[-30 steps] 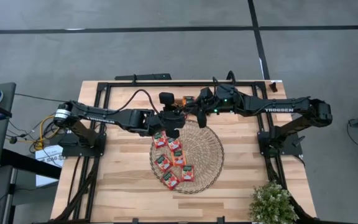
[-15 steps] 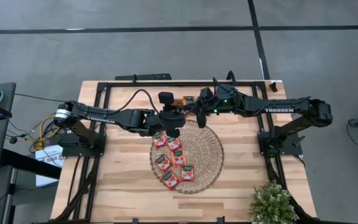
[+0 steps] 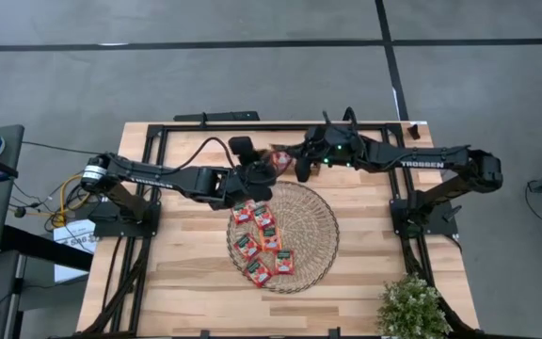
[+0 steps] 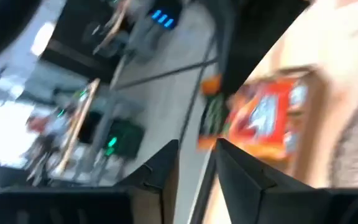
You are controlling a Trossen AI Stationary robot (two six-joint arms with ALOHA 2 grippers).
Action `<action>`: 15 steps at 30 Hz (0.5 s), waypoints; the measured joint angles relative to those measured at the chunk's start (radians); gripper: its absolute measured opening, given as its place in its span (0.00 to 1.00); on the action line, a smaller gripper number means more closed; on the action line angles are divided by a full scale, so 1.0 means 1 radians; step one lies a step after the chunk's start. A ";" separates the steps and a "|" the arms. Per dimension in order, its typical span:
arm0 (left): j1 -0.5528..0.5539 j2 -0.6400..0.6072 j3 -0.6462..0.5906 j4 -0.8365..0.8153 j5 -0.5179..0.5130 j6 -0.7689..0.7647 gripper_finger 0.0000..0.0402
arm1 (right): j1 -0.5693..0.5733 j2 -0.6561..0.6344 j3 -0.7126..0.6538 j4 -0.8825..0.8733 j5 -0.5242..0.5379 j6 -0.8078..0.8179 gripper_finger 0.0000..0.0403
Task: Pick & Place Tea
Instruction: Put the left orange tea bag into the middle slot of the wooden organizer
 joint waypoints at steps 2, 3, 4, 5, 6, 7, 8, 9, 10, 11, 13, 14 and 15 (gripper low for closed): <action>0.001 0.000 0.000 -0.066 -0.041 -0.082 0.28 | -0.029 0.000 0.000 -0.006 0.000 0.000 0.00; 0.002 -0.002 0.000 -0.115 -0.040 -0.141 0.29 | -0.045 0.000 0.000 -0.015 -0.002 0.000 0.00; 0.002 -0.005 0.000 -0.176 -0.023 -0.210 0.30 | -0.065 0.000 0.000 -0.026 -0.003 0.000 0.00; 0.002 -0.007 0.000 -0.236 0.009 -0.282 0.31 | -0.087 0.000 0.000 -0.035 -0.008 0.000 0.00; 0.005 -0.008 0.000 -0.296 0.052 -0.354 0.32 | -0.107 0.000 0.000 -0.041 -0.021 0.000 0.00; 0.007 -0.008 0.000 -0.360 0.100 -0.423 0.32 | -0.129 0.000 0.000 -0.042 -0.043 0.001 0.00; 0.010 -0.008 0.000 -0.428 0.152 -0.489 0.33 | -0.150 0.000 -0.004 -0.032 -0.072 0.004 0.00; 0.014 -0.008 0.000 -0.492 0.195 -0.552 0.33 | -0.168 0.000 -0.016 -0.003 -0.106 0.013 0.00; 0.020 -0.008 0.000 -0.545 0.228 -0.609 0.33 | -0.184 0.000 -0.033 0.033 -0.143 0.026 0.00; 0.024 -0.008 0.000 -0.591 0.253 -0.660 0.33 | -0.199 0.000 -0.056 0.071 -0.177 0.042 0.00; 0.029 -0.008 0.000 -0.670 0.265 -0.752 0.33 | -0.220 0.000 -0.110 0.141 -0.220 0.067 0.00; 0.029 -0.008 0.000 -0.692 0.259 -0.788 0.33 | -0.228 0.000 -0.138 0.178 -0.231 0.078 0.00; 0.028 -0.008 0.000 -0.705 0.245 -0.812 0.33 | -0.234 0.000 -0.166 0.211 -0.240 0.088 0.00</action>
